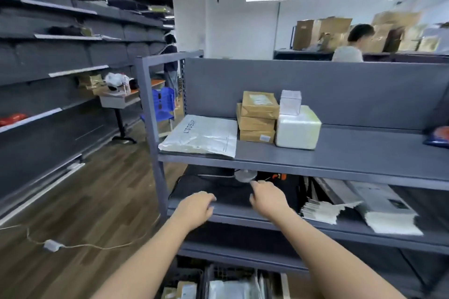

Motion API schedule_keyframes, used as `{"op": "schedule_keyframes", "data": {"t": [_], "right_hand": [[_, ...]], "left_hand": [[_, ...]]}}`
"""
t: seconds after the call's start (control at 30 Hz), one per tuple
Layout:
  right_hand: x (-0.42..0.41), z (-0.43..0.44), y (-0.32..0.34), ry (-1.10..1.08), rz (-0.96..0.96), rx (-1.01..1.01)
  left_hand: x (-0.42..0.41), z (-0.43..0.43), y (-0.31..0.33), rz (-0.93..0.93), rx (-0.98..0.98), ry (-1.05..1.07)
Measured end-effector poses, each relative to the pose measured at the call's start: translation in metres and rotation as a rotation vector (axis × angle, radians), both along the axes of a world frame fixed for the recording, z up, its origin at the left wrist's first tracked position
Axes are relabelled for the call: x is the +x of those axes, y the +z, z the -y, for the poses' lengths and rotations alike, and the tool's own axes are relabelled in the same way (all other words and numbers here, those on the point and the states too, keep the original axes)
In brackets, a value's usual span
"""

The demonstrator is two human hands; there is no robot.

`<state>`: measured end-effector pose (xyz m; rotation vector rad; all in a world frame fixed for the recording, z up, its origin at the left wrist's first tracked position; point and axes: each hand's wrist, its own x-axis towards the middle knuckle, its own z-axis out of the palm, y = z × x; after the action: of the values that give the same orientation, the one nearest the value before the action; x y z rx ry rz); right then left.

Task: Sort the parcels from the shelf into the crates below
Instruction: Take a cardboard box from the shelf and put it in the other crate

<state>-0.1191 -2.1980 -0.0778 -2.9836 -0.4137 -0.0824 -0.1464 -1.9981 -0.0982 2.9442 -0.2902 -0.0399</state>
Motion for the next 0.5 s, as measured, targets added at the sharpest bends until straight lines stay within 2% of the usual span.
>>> {"op": "schedule_keyframes", "data": {"t": [0.17, 0.33, 0.5], "right_hand": [[-0.013, 0.059, 0.054, -0.099, 0.078, -0.002], [-0.004, 0.085, 0.072, -0.143, 0.083, -0.008], [0.026, 0.096, 0.089, -0.162, 0.103, -0.015]], "left_hand": [[-0.001, 0.041, 0.059, 0.042, 0.023, -0.042], [0.011, 0.06, 0.086, 0.089, 0.033, -0.066], [0.056, 0.066, 0.11, 0.116, 0.03, -0.083]]}}
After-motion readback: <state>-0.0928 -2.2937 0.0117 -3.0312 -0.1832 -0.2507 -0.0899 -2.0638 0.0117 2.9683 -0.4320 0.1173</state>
